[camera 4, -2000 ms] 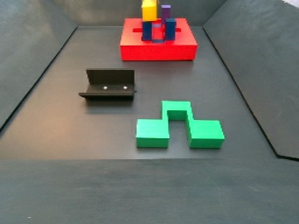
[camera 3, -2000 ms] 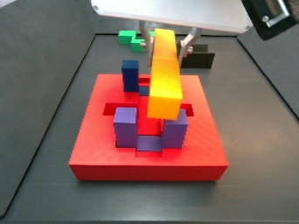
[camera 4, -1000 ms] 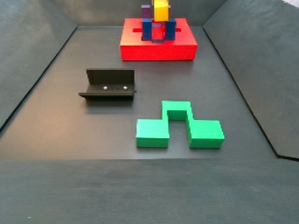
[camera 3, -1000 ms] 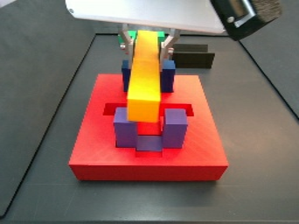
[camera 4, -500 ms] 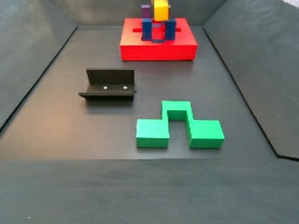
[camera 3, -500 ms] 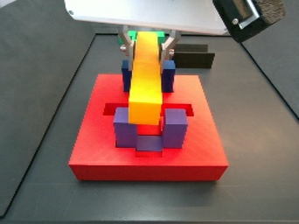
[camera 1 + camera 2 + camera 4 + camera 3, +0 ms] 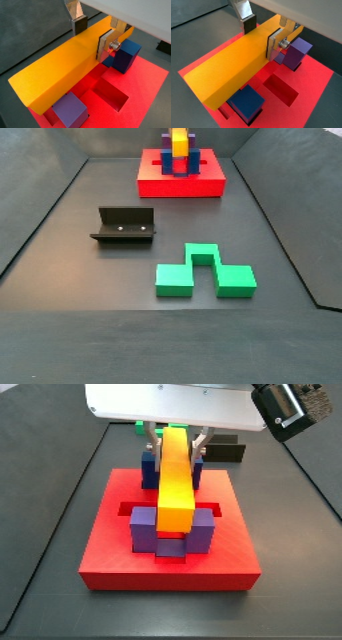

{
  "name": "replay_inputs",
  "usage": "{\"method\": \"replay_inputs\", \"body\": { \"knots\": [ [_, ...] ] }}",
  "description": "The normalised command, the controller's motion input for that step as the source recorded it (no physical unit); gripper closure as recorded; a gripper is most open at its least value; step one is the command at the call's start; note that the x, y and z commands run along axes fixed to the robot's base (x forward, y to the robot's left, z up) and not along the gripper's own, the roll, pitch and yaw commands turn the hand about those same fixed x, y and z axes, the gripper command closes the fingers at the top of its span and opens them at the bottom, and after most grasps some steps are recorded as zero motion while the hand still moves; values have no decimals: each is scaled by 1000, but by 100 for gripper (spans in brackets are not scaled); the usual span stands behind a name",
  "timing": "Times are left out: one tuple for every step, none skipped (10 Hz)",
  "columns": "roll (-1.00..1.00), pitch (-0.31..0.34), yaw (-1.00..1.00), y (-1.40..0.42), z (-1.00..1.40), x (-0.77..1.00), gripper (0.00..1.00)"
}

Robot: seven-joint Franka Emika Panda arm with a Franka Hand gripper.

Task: Pick up the yellow object. Move up. Move to above the board. Insert the yellow object.
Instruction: Insert the yellow object.

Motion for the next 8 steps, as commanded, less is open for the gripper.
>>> {"method": "replay_inputs", "body": {
  "knots": [
    [97, 0, 0, 0, -57, -77, 100],
    [164, 0, 0, -14, -120, -111, 100],
    [196, 0, 0, -34, -143, -109, 100],
    [180, 0, 0, -49, -149, -94, 100],
    [154, 0, 0, -69, -120, -46, 100],
    [116, 0, 0, -74, -60, 0, 100],
    [101, 0, 43, -37, -20, 0, 100],
    [63, 0, 37, 0, 0, 0, 100]
  ]
}}
